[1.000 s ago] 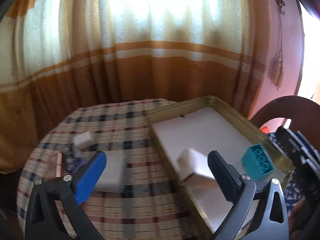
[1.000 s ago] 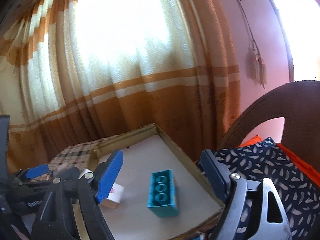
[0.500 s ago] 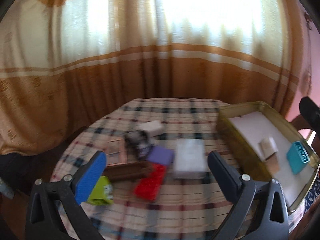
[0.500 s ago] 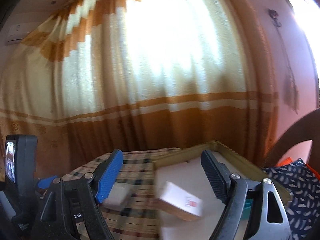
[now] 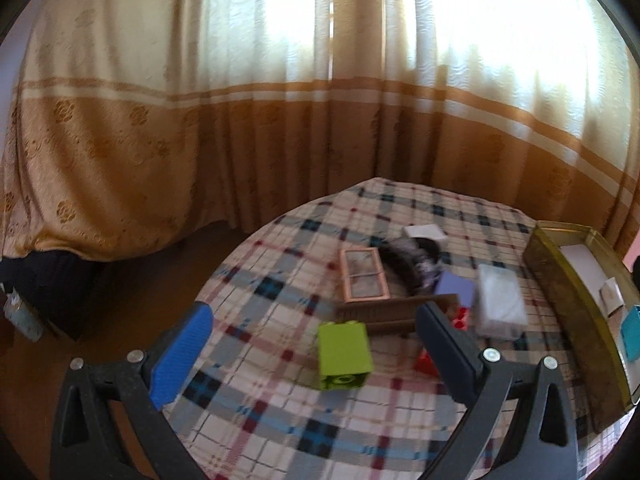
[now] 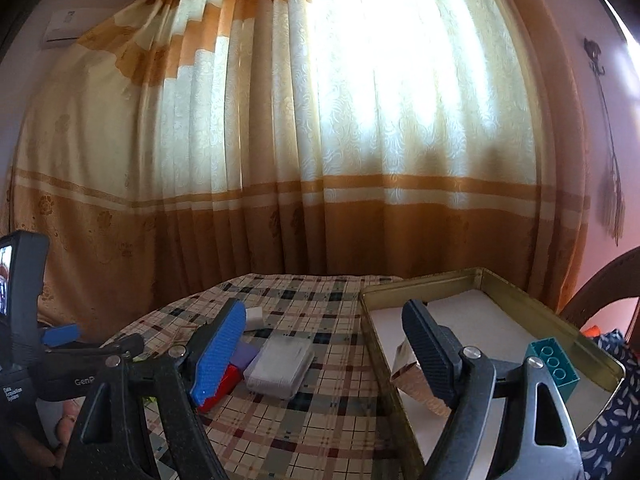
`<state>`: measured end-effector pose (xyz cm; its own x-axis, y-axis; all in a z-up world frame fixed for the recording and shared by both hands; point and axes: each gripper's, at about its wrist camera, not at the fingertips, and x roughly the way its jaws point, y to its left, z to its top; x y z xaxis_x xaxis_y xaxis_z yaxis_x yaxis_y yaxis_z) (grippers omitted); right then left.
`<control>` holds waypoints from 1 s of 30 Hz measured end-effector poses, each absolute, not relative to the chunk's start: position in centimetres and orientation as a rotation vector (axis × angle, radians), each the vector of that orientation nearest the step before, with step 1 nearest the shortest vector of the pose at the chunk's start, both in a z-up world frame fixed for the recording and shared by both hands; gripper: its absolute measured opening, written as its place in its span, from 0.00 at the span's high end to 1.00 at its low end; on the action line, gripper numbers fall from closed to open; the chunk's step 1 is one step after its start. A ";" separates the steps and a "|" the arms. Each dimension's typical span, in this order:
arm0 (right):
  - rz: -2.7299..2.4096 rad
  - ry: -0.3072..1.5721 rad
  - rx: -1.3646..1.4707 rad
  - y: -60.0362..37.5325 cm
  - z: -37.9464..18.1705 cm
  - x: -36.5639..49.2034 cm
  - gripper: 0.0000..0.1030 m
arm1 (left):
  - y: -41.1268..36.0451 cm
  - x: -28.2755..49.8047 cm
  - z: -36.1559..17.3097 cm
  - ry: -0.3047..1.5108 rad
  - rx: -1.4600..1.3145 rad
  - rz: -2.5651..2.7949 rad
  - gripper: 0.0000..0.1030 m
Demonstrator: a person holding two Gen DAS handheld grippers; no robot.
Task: Organize rigid objects
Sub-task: 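Withdraw the right gripper from the tin and move the left gripper toward the lime-green block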
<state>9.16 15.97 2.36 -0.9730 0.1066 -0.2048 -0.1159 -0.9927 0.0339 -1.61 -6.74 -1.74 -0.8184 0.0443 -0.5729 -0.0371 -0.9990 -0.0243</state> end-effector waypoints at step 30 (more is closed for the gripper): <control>3.032 0.005 -0.449 14.9 2.0 8.0 0.20 | -7.6 -3.7 -4.5 -0.032 -1.251 2.881 0.00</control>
<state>7.96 14.91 2.00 -0.9542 0.0754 -0.2894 -0.0764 -0.9970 -0.0080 -3.68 -7.63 -4.53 -0.6827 0.0082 -0.7307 0.0081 -0.9998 -0.0188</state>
